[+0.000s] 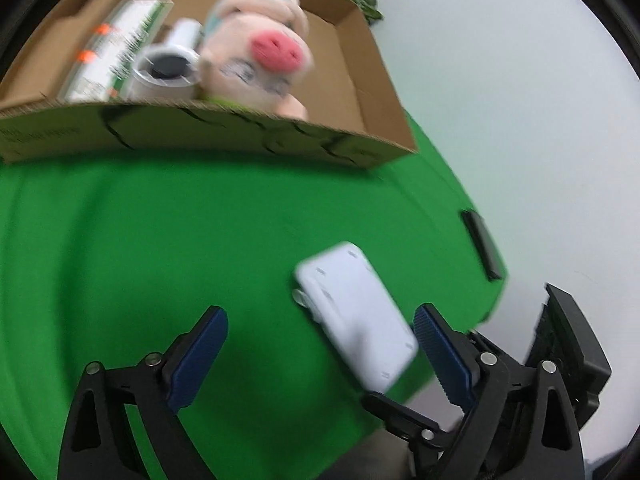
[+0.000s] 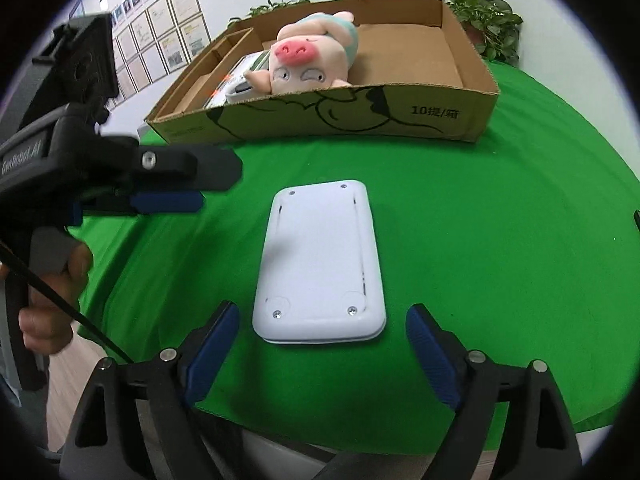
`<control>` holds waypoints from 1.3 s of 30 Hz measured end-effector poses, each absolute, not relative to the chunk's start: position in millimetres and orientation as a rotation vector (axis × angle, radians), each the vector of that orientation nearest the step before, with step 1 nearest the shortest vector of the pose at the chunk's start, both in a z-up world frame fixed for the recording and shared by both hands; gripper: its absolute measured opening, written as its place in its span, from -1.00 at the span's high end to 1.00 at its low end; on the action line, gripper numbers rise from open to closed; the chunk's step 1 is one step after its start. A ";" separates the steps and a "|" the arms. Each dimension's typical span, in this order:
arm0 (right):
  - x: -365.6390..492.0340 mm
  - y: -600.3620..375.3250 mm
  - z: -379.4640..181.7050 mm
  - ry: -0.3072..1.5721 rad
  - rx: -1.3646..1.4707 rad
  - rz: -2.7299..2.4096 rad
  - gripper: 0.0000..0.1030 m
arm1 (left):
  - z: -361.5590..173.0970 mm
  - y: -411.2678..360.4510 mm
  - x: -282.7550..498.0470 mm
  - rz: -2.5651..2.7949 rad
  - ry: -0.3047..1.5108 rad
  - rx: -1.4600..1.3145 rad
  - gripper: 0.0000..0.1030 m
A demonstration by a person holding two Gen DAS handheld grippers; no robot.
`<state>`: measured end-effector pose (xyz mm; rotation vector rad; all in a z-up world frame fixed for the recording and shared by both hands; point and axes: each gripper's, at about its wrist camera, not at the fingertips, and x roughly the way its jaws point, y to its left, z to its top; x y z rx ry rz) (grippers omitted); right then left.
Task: Organize objects
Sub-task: 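Grasp the white plastic case with the left gripper while the right gripper grasps it too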
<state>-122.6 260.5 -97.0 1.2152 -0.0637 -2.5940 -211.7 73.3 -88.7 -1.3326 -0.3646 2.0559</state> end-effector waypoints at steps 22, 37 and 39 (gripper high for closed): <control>-121.1 247.3 -94.4 0.110 1.108 -2.685 -0.29 | -123.1 101.9 -215.2 1.810 -0.568 -1.405 0.07; -102.9 245.1 -94.0 -0.164 1.131 -2.645 -0.29 | -108.5 92.7 -182.2 1.903 -0.451 -1.372 0.52; -99.8 245.8 -91.8 -0.188 1.108 -2.651 -0.28 | -100.1 93.1 -175.9 1.935 -0.402 -1.354 0.52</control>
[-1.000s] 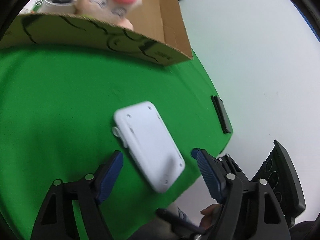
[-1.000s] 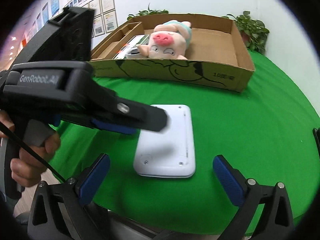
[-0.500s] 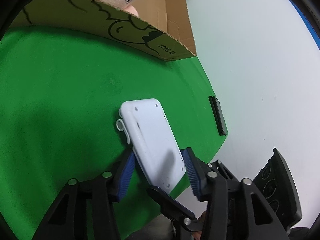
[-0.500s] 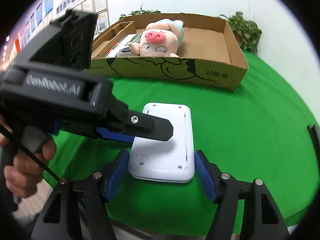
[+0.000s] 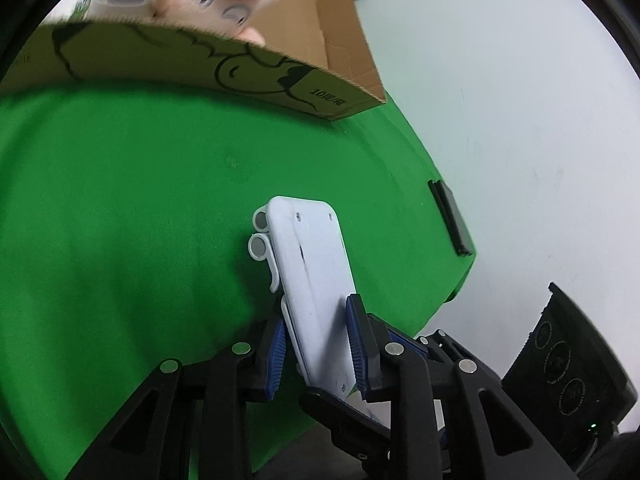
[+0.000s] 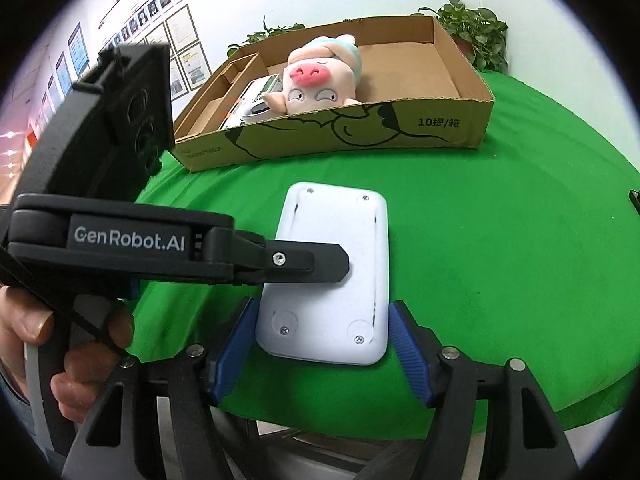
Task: Organize objects
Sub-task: 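Grasp the white plastic case with the left gripper while the right gripper grasps it too, then lift the white case with both grippers and carry it over the box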
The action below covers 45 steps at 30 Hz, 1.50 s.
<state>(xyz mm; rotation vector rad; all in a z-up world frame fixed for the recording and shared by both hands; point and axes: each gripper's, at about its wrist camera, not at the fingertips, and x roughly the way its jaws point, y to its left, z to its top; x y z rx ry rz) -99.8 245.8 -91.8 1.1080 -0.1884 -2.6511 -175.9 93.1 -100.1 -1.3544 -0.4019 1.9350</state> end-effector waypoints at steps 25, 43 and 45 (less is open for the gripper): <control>-130.9 245.1 64.4 -0.003 0.340 -2.900 -0.27 | 130.4 118.5 -194.0 2.190 -0.029 -0.714 0.52; -201.3 273.5 65.9 -0.093 0.617 -2.883 -0.27 | 132.3 156.1 -281.5 2.126 -0.055 -0.843 0.52; -216.7 276.4 64.6 -0.099 0.656 -2.874 -0.27 | 122.6 160.9 -291.5 2.119 -0.064 -0.869 0.52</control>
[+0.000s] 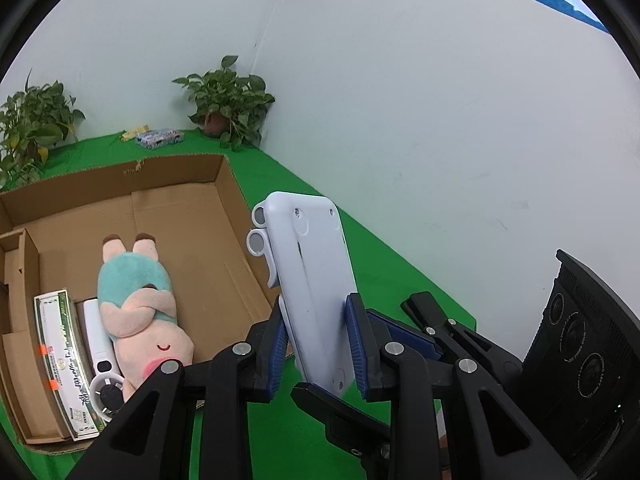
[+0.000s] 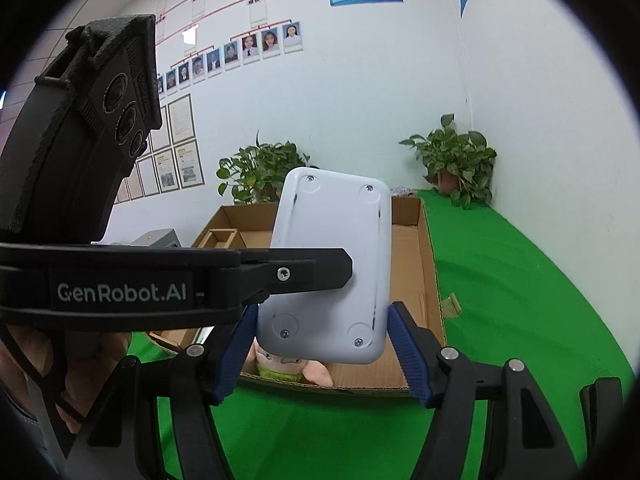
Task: Organize objects
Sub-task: 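Lift the white case with both grippers and carry it over the box, then lower the white case into the box beside the plush pig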
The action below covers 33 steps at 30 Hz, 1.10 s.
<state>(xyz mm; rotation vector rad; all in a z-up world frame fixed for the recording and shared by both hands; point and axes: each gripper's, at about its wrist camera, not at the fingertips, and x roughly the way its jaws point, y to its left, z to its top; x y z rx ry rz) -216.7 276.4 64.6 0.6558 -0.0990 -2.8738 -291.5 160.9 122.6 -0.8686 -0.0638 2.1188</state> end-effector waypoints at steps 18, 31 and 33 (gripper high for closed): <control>-312.6 304.2 -22.2 -0.297 1.069 -2.576 -0.28 | 0.6 189.4 -394.7 2.124 -0.073 -1.231 0.52; -343.6 299.7 -52.3 -0.347 1.245 -2.467 0.51 | -43.9 217.8 -412.6 2.201 0.160 -1.340 0.52; -345.8 298.0 -53.2 -0.343 1.263 -2.477 0.48 | -41.6 211.2 -410.0 2.221 0.145 -1.328 0.50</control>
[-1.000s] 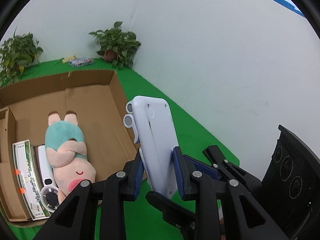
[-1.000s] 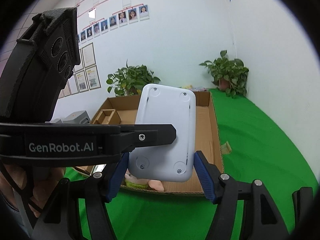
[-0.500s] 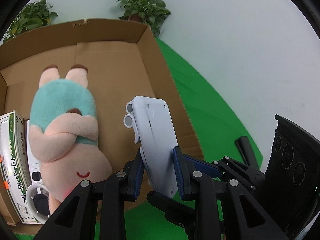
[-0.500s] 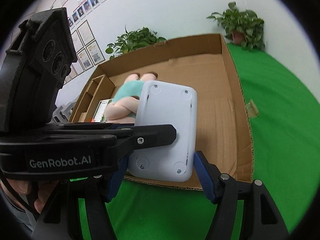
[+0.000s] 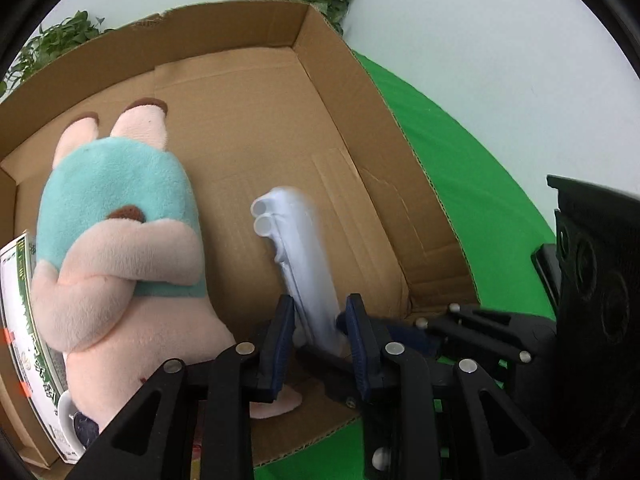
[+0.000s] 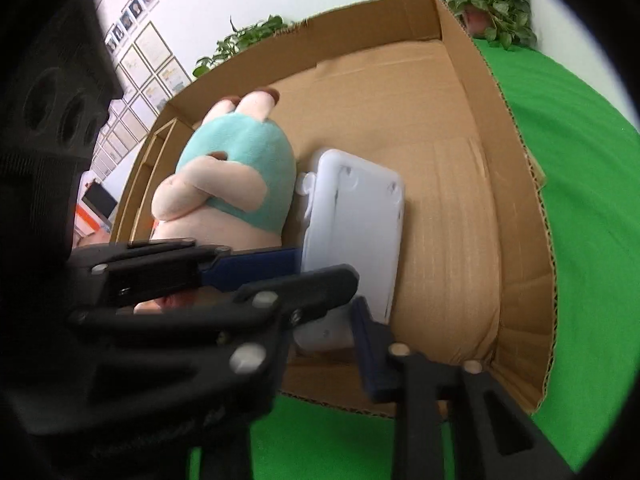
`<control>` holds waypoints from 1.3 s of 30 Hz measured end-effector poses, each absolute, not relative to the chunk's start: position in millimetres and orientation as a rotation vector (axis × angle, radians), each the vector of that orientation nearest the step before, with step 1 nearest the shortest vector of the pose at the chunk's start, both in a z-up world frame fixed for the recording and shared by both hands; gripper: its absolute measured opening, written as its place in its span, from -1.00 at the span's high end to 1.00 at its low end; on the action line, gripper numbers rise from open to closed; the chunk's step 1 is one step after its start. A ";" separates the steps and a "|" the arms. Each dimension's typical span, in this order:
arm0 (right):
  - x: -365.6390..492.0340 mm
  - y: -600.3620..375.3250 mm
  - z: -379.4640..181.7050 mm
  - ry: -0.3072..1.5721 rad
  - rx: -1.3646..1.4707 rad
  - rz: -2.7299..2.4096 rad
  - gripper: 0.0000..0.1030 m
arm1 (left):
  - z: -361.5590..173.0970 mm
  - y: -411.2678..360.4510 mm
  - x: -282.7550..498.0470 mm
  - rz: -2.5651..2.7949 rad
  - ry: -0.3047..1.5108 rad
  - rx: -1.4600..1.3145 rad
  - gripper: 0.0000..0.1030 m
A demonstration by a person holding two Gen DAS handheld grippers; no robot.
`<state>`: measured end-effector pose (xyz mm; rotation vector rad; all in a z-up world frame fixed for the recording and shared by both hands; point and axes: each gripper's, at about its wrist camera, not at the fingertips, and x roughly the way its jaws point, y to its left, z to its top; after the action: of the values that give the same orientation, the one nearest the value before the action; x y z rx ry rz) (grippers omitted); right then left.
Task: Organize objects
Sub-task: 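Lower the white case into the box beside the plush pig, then open both grippers and withdraw them from the box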
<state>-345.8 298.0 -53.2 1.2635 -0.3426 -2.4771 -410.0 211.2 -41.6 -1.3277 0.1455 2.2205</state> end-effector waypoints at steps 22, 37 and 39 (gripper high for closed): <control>-249.0 246.4 -47.2 -0.065 0.723 -2.942 -0.99 | 18.8 9.4 -282.3 2.978 0.008 -0.669 -0.99; -275.3 235.5 -77.1 0.077 0.870 -2.997 -0.99 | -108.1 23.1 -356.5 3.010 0.039 -0.904 -1.00; -273.2 237.2 -77.0 0.075 0.870 -2.997 -0.99 | -102.8 25.4 -350.6 3.030 0.064 -0.901 -0.99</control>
<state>-273.2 237.2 -77.0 0.8696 0.0754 -2.9967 -350.6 25.4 -102.8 -0.9007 0.0639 3.0303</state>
